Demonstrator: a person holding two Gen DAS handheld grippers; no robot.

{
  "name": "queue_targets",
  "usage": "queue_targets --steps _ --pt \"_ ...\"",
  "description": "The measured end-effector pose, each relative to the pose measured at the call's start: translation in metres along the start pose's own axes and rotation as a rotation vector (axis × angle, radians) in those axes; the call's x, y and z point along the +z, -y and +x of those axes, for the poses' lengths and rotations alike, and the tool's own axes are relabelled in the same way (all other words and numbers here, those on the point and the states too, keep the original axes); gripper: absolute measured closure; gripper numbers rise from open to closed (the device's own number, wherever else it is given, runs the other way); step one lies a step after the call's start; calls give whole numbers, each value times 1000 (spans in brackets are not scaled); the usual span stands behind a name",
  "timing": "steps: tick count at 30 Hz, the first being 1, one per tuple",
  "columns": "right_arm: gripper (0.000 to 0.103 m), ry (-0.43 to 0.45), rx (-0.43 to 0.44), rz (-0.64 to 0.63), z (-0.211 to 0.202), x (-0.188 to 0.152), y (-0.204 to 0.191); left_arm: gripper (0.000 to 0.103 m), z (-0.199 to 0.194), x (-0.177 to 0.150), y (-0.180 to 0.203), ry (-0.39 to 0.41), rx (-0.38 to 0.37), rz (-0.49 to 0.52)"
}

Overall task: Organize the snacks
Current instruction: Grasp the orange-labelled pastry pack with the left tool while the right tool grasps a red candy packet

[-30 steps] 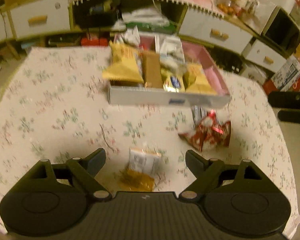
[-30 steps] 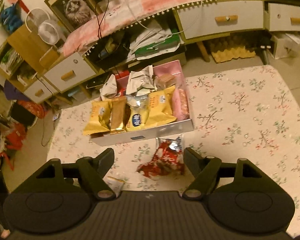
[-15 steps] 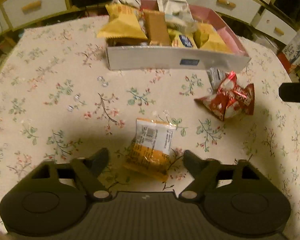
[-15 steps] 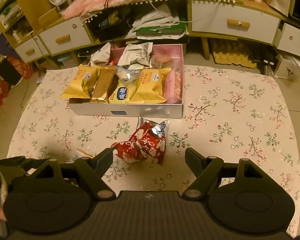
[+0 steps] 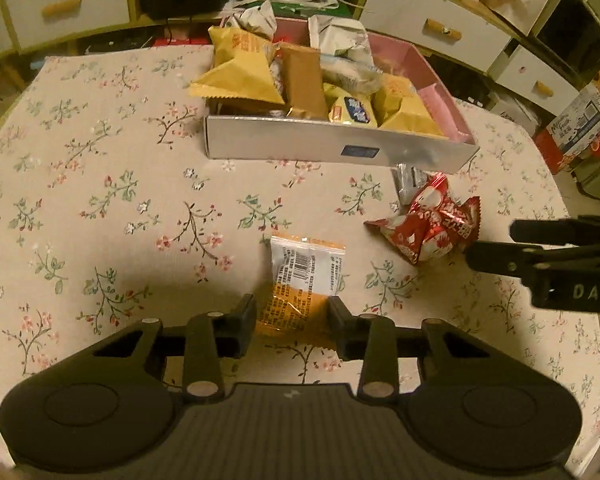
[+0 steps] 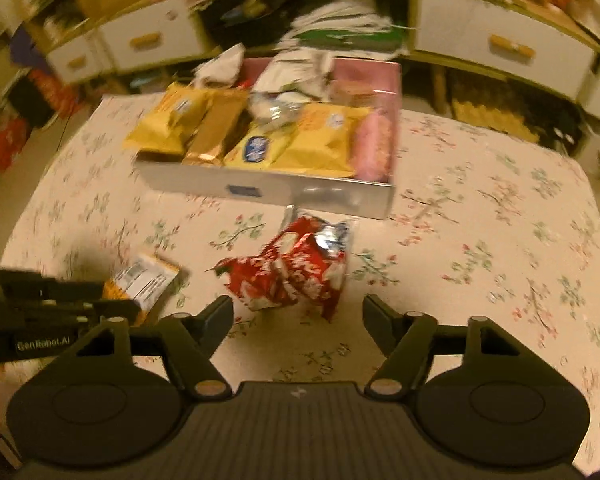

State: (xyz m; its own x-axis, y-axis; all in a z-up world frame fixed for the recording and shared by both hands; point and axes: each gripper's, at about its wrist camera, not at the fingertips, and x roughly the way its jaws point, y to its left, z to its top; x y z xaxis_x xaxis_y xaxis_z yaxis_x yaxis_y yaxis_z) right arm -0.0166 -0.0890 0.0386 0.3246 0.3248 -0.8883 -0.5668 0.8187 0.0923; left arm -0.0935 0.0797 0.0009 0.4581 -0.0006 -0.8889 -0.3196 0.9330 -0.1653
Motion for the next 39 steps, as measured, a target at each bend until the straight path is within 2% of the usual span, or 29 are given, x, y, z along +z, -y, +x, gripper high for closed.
queue_targets --steps 4,9,14,15,18,19,27,35,39 --pt "37 36 28 -75 6 3 -17 60 -3 2 -2 18 6 -13" --pt "40 54 17 -180 23 3 -38 60 -6 2 -7 26 9 -40" --pt "43 57 -10 -202 37 3 -44 60 -7 4 -10 32 4 -53" --pt "48 54 -9 -200 40 3 -43 60 -7 4 -10 32 2 -54" --pt "74 -14 -20 -201 53 1 -42 60 -8 4 -11 33 -1 -53" --pt "75 -28 -22 -200 56 -1 -42 60 -8 4 -11 35 -1 -53" --pt "78 -35 74 -128 32 7 -43 60 -13 5 -13 47 -14 -56" --pt "78 -73 107 -62 25 1 -44 60 -16 6 -11 57 -21 -47" --pt "78 -43 124 -32 10 3 -39 60 -19 6 -9 68 -24 -29"
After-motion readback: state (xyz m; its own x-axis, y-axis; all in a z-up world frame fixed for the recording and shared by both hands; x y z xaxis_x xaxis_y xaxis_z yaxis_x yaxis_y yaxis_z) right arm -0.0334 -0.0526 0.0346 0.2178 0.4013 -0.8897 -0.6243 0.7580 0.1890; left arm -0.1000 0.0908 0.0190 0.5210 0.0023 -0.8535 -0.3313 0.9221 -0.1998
